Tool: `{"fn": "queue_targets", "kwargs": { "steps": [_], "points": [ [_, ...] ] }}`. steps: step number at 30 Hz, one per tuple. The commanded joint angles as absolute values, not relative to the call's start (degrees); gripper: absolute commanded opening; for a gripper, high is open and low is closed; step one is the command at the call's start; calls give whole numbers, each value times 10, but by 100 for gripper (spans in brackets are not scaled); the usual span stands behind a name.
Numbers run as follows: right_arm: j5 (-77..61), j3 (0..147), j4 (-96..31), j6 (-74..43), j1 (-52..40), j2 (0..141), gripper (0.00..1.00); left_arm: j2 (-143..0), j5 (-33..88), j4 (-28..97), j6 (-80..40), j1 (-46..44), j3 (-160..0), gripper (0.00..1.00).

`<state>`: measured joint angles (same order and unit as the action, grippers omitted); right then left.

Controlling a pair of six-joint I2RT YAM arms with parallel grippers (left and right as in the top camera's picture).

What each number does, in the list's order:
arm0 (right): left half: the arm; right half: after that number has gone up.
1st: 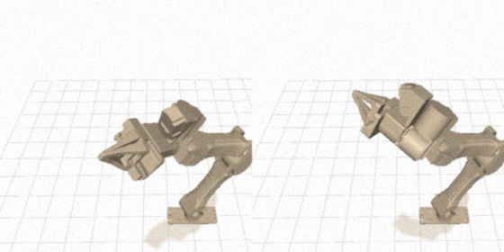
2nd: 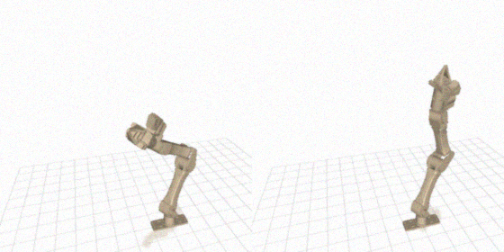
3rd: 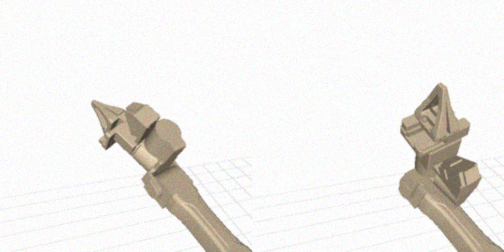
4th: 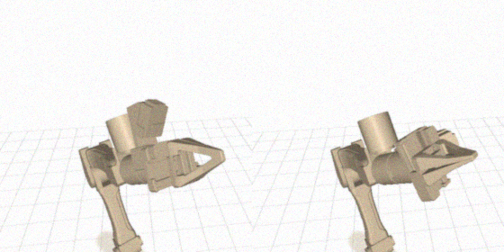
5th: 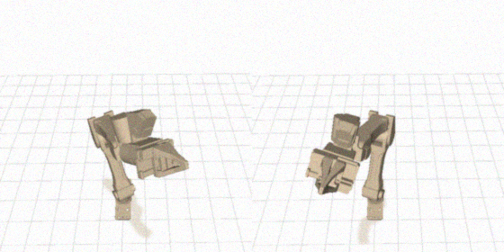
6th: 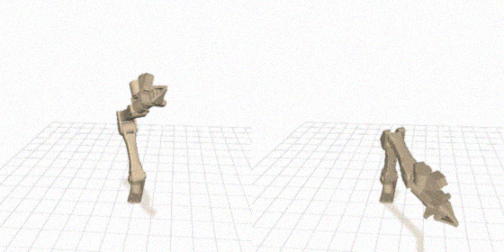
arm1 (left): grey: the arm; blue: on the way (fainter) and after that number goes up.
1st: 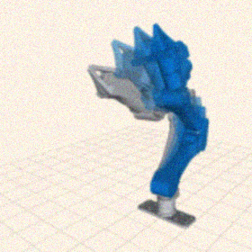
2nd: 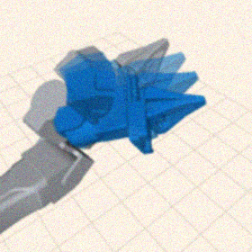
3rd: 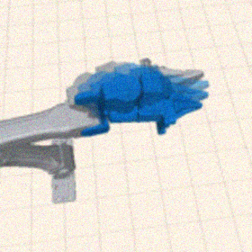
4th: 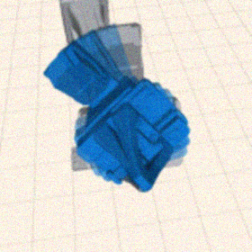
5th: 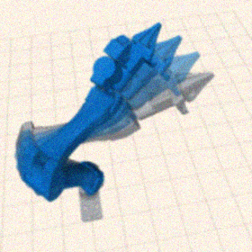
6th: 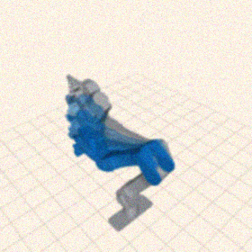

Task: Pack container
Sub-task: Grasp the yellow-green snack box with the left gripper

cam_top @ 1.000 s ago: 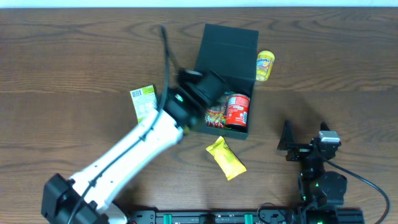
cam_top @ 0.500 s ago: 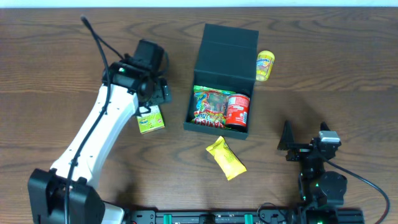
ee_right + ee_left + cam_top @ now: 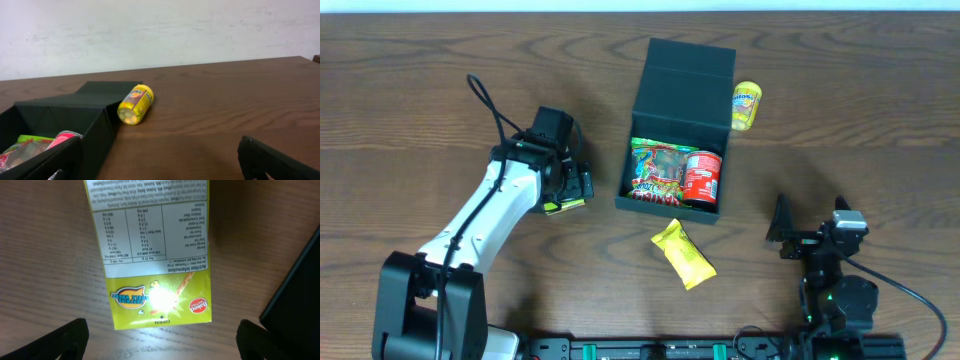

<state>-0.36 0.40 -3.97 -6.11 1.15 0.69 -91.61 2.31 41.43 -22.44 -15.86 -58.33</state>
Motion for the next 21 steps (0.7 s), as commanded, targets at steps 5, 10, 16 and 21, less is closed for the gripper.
{"fn": "queue_targets", "kwargs": {
  "steps": [5, 10, 16, 21],
  "points": [
    [-2, 3, -43, -68, 3, 4, 99, -918, 62, 428, -218, -158, -571, 95],
    [-2, 3, -43, -68, 3, 4, 99, -918, 88, 444, -218, -158, -571, 95],
    [-2, 3, -43, -68, 3, 4, 99, -918, 69, 421, -219, -158, -561, 95],
    [-2, 3, -43, -68, 3, 4, 99, -918, 49, 415, -219, -158, -560, 95]
  ]
}}
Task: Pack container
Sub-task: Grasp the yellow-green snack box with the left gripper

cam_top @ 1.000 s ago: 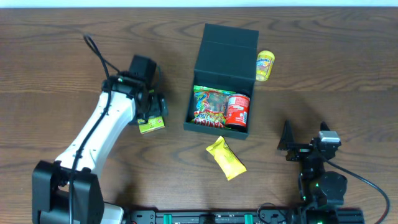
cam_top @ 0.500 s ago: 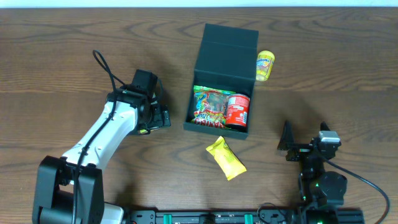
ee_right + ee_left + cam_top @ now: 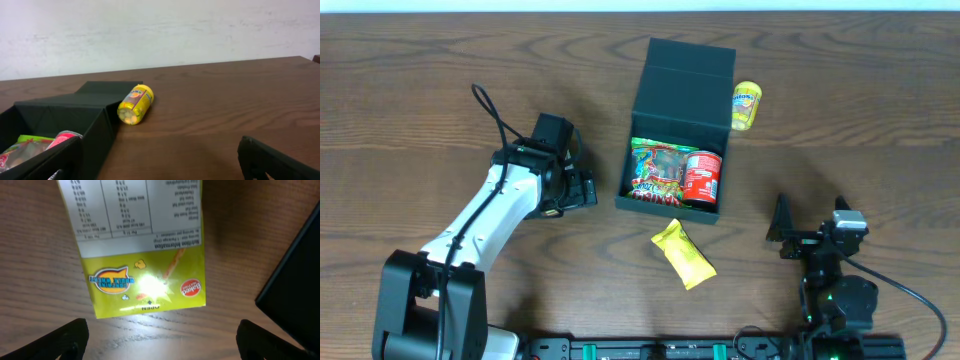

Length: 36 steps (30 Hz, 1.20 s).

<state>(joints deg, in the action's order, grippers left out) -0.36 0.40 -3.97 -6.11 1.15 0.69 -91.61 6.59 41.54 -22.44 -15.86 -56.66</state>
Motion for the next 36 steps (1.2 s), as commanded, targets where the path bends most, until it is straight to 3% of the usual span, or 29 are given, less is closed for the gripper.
{"fn": "queue_targets", "kwargs": {
  "steps": [1, 12, 23, 36],
  "points": [
    [-2, 3, -43, -68, 3, 4, 99, -918, 49, 415, -219, -158, -560, 95],
    [-2, 3, -43, -68, 3, 4, 99, -918, 46, 345, -226, -158, -527, 95],
    [-2, 3, -43, -68, 3, 4, 99, -918, -37, 305, -245, -158, -519, 95],
    [-2, 3, -43, -68, 3, 4, 99, -991, -43, 214, -178, -158, -519, 95]
  ]
}}
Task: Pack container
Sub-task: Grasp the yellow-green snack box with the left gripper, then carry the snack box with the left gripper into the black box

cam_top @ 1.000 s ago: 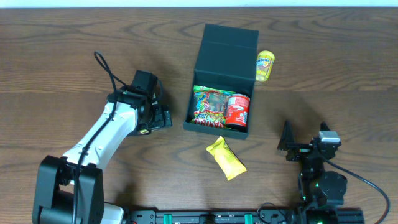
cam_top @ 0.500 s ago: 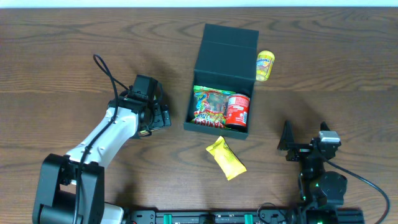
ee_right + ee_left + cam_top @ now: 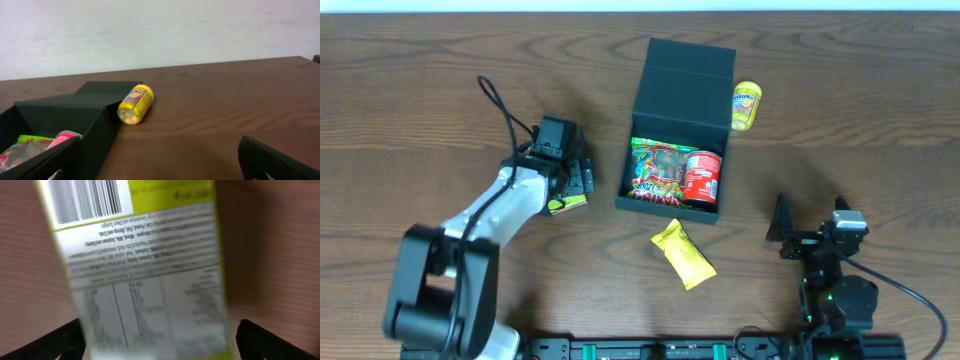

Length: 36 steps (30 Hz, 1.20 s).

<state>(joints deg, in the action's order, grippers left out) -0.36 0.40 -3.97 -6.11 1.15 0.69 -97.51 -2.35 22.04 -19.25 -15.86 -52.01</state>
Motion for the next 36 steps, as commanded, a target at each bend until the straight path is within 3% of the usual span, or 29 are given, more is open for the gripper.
{"fn": "queue_targets", "kwargs": {
  "steps": [1, 9, 12, 15, 28, 30, 36],
  "points": [
    [-2, 3, -43, -68, 3, 4, 99, -995, -49, 208, -178, -158, -519, 95],
    [-2, 3, -43, -68, 3, 4, 99, -997, -66, 163, -178, -158, -519, 95],
    [-2, 3, -43, -68, 3, 4, 99, -997, -66, 157, -178, -158, -519, 100],
    [-2, 3, -43, -68, 3, 4, 99, -997, -66, 158, -178, -158, -519, 87],
    [-2, 3, -43, -68, 3, 4, 99, -996, -62, 161, -177, -158, -519, 71],
    [-2, 3, -43, -68, 3, 4, 99, -996, -62, 163, -177, -158, -519, 65],
    [-2, 3, -43, -68, 3, 4, 99, -995, -60, 165, -177, -158, -519, 66]
  ]
}}
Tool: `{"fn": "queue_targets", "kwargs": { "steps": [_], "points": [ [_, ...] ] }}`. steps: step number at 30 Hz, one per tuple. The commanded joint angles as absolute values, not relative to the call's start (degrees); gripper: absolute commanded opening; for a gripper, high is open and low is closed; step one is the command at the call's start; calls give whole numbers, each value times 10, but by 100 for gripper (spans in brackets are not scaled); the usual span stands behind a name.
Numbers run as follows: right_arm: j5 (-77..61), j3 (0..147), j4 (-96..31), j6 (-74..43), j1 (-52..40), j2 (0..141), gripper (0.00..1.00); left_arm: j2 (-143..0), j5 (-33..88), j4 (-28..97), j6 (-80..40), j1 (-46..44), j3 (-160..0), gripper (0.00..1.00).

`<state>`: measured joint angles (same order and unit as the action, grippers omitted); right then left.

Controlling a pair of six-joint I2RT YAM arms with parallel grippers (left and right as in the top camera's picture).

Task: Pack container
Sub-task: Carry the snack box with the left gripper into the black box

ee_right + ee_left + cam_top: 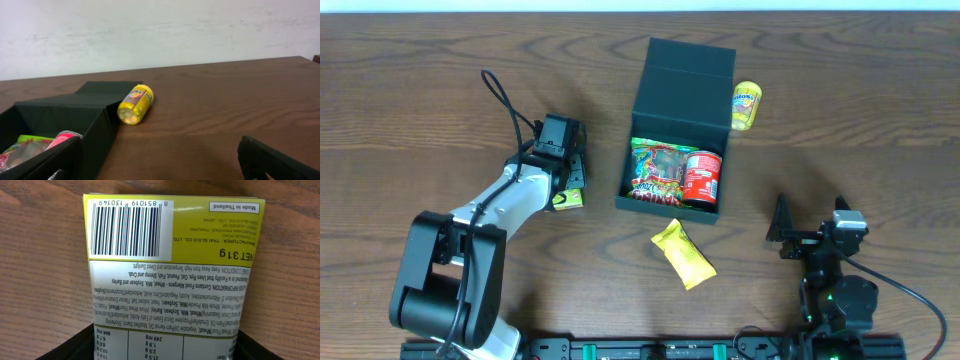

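Note:
The black container stands open at mid table, holding a candy bag and a red can. A yellow snack box lies flat to its left, barcode end away from the wrist camera. My left gripper is low over it and open, with the fingers flanking the box's two long sides. In the overhead view only a corner of the snack box shows under the left gripper. A yellow jar lies right of the container and a yellow packet lies in front. My right gripper rests open.
The container's lid lies folded back behind it. In the right wrist view the yellow jar lies on its side against the lid. The wooden table ends at a white wall behind.
My left gripper has come lower over the snack box. Its view is sharp now and its fingers stand on both sides of the box. The right arm has not moved.
My left gripper hung open above the snack box's "open" end, next to the container wall, and stayed there at the second moment. Then it was close over the box's label, blurred. Now it straddles the box near the barcode half. The right arm stayed parked.

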<state>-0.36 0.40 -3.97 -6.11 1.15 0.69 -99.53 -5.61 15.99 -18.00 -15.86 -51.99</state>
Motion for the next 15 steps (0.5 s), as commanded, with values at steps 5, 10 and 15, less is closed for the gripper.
{"fn": "queue_targets", "kwargs": {
  "steps": [5, 10, 15],
  "points": [
    [-2, 3, -43, -68, 3, 4, 99, -971, -59, 185, -177, -158, -521, 66],
    [-2, 3, -43, -68, 3, 4, 99, -907, -39, 219, -176, -158, -527, 67],
    [-2, 3, -43, -68, 3, 4, 99, -832, 25, 225, -176, -162, -528, 67]
  ]
}}
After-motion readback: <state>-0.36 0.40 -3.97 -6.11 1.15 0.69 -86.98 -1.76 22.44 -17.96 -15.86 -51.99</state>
